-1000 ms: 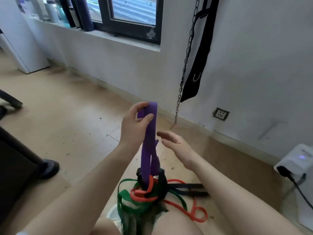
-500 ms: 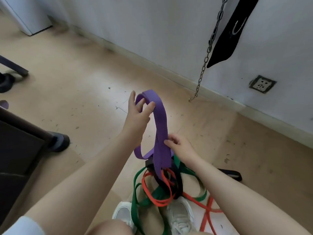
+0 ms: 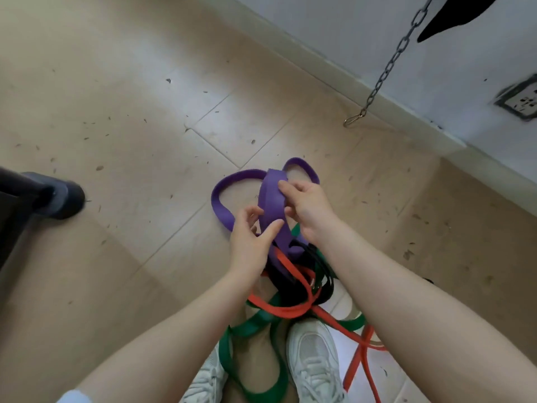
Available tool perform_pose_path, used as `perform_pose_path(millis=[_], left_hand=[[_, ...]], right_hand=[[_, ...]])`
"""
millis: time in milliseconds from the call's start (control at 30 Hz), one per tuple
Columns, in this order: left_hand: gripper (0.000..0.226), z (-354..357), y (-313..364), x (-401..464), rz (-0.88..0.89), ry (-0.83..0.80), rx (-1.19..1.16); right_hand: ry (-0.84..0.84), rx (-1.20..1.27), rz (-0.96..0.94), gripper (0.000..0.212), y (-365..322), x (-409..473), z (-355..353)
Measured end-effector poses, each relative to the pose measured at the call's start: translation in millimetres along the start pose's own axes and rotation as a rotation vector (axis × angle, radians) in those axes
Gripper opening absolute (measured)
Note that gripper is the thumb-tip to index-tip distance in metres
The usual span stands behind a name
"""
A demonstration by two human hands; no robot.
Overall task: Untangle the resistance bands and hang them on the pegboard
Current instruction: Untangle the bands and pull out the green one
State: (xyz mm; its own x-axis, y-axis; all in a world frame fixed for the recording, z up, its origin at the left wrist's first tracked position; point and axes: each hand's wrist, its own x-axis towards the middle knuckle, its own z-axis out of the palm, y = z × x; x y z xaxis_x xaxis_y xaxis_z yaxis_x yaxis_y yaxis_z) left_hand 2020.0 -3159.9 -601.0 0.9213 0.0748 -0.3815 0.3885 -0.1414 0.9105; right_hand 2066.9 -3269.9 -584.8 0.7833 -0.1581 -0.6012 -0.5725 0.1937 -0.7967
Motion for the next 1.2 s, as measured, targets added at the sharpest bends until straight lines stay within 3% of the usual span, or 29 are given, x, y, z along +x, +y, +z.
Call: perform_pose_path(millis=[133,200,367,500,567,700,767,833,933,1033,1100,1200], left_hand=[[0.029,4,-7,10,-0.030,0.077,0.005],[0.027,3,-8,16,-0.056,0.147,0.020],[0.027,-8,-17,24,-0.041,0.181,0.078],[0.045,-12,-18,26,-0.041,0.228,0.059],[0.043,-12,-18,23,-0.017,0.207,0.081],[0.032,-14,-21,19,0.110,0.172,0.184],[0.029,-17,-22,18,0.169,0.132,0.218],[0.021,-17,-22,15,0.255,0.054,0.261],[0.010,-15,-15,3,0.350,-0.048,0.333],[0.009,-23,-3,-3,0.355,-0.062,0.364],[0.016,-34,14,-6,0.332,-0.003,0.343],[0.033,-46,59,-19,0.312,0.083,0.206]], right_hand=[[-0.159,0.196,0.029,0.013,-9,3,7],[-0.216,0.163,0.024,0.019,-2,0,2],[0.046,-0.675,-0.192,0.036,51,-11,-36],[-0.142,-1.091,-0.230,0.077,108,-27,-44],[-0.066,-1.201,-0.274,0.070,118,-26,-41],[0.092,-1.211,-0.456,0.022,112,-29,-42],[0.151,-1.191,-0.526,0.010,110,-33,-51],[0.167,-0.939,-0.386,0.016,100,-36,-57],[-0.085,-0.295,-0.064,0.018,66,-52,-63],[-0.247,-0.140,-0.104,0.019,21,-81,-85],[-0.193,0.024,-0.188,0.029,-7,-103,-106],[0.117,0.076,-0.296,0.034,-32,-128,-140]])
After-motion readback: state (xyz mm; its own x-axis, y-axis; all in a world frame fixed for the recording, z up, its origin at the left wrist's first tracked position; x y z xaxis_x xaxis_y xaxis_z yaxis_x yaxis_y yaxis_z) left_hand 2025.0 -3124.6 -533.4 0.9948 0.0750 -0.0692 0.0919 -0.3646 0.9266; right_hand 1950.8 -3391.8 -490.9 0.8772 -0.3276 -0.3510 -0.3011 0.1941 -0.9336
